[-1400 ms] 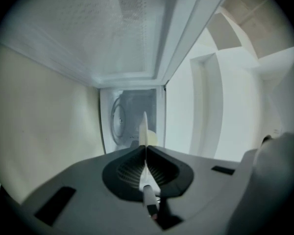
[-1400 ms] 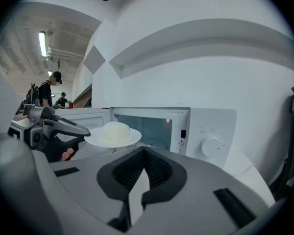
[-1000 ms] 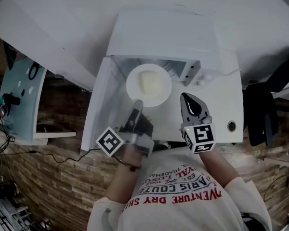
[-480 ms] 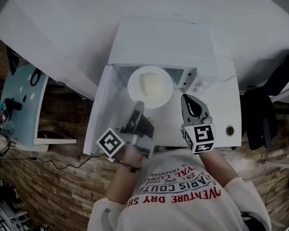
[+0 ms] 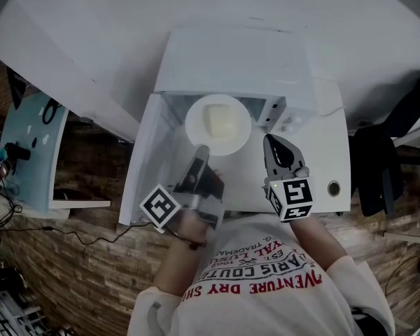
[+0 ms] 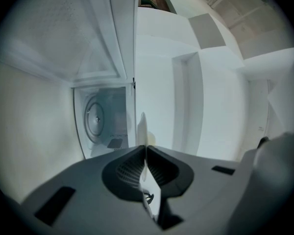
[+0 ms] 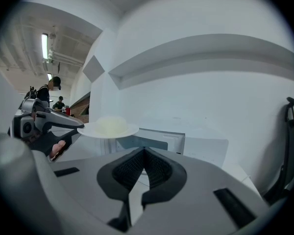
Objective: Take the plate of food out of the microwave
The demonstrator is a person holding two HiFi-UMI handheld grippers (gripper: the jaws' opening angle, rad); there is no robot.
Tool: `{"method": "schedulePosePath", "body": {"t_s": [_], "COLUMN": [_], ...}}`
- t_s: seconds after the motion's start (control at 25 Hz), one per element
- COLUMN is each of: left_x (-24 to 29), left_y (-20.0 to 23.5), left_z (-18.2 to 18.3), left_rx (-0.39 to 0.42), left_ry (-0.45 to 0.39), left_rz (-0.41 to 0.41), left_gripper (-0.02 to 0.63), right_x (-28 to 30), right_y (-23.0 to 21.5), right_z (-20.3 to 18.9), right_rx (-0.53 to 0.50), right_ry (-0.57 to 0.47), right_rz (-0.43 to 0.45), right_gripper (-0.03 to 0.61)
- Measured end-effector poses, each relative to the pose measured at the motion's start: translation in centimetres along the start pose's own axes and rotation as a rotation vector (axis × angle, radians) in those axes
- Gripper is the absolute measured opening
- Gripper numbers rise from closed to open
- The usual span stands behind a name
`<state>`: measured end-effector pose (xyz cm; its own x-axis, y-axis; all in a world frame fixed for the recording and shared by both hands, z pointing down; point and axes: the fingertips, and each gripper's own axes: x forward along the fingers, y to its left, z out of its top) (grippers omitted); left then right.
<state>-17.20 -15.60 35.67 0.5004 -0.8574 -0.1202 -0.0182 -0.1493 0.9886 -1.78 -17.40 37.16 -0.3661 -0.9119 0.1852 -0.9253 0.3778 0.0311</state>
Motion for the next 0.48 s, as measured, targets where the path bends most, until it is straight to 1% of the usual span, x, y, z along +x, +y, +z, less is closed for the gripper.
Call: {"method": "schedulePosePath", "body": {"t_s": [0.48], "left_x": [-0.12], "left_y": [0.49], "left_z": [-0.29], "left_rx": [-0.020], "left_ry": [0.020], "left_rz": [-0.001], "left_gripper": [0.015], "right_x": [0.25], "right_y": [0.11], "right_z": [-0.10], "right_rx": [-0.014], "right_ry": [0.006], "right_rz": [-0.008], "right_gripper": [0.003]}}
